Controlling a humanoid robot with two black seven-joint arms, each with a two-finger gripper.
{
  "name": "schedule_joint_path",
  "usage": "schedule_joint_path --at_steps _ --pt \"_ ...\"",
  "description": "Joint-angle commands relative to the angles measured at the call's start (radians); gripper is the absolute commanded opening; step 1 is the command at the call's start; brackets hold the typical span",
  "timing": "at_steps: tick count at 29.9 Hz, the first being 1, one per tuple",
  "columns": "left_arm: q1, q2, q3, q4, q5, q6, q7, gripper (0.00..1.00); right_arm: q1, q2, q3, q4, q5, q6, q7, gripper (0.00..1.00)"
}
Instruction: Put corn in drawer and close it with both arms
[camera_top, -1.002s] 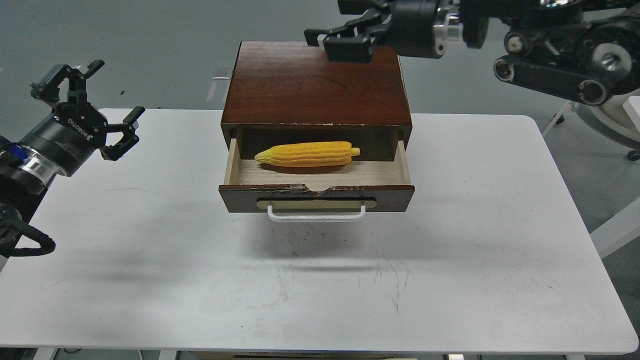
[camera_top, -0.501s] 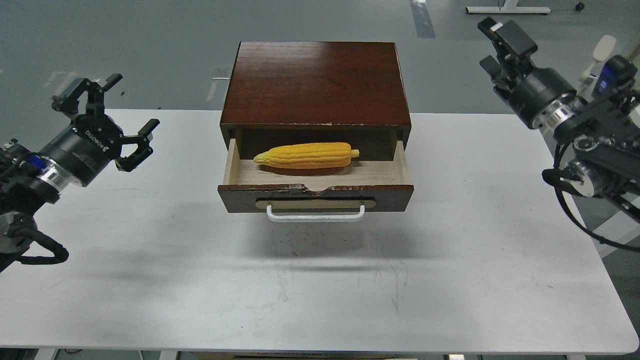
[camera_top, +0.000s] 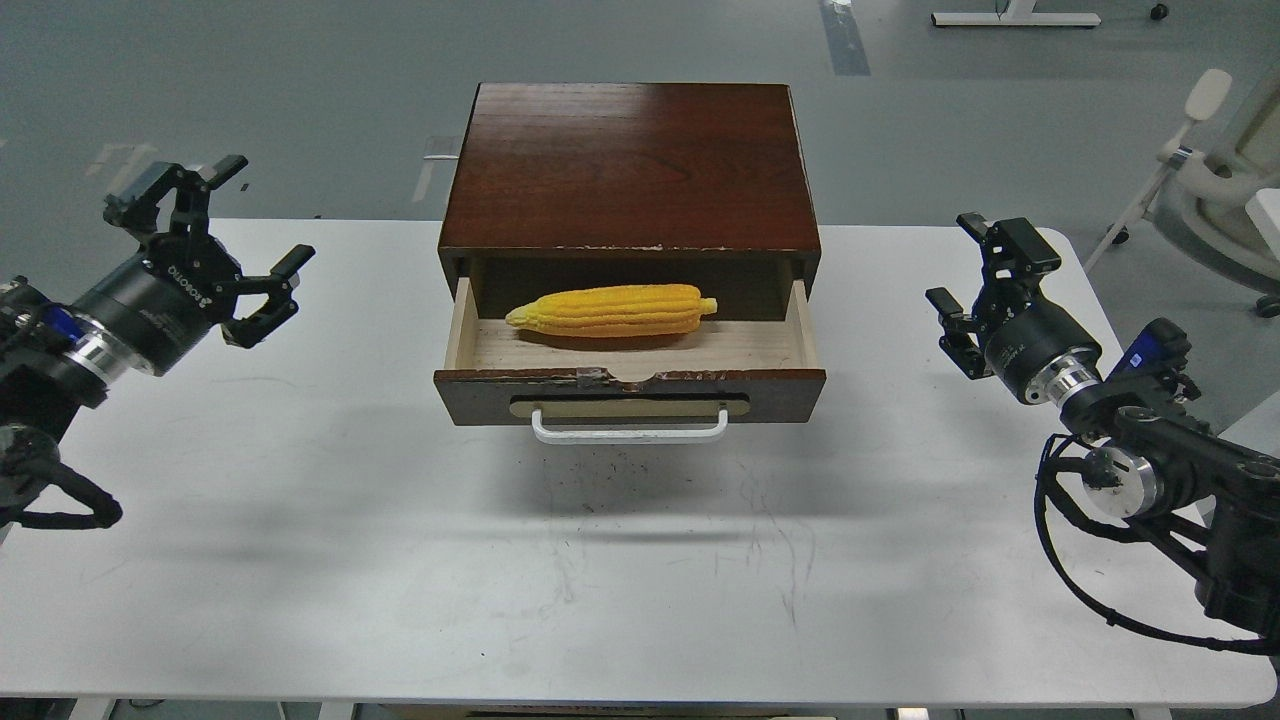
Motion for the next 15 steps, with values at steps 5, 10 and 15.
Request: schedule_joint_path --at_steps 5,10,15 --pt "-0.214 0.146 -0.091 -0.202 0.370 0.000 0.000 1.00 -0.001 0.000 0.000 -0.001 -0.001 0.003 0.000 0.97" --pt "-0.337 0.163 -0.120 -0.411 0.633 0.000 0.000 1.00 -0.001 0.000 0.000 -0.003 -0.001 0.001 0.000 0.97" --pt "-0.356 0.128 -0.114 -0.623 0.965 0.000 0.000 1.00 -0.002 -0.002 -0.002 -0.003 -0.001 0.001 0.000 0.97"
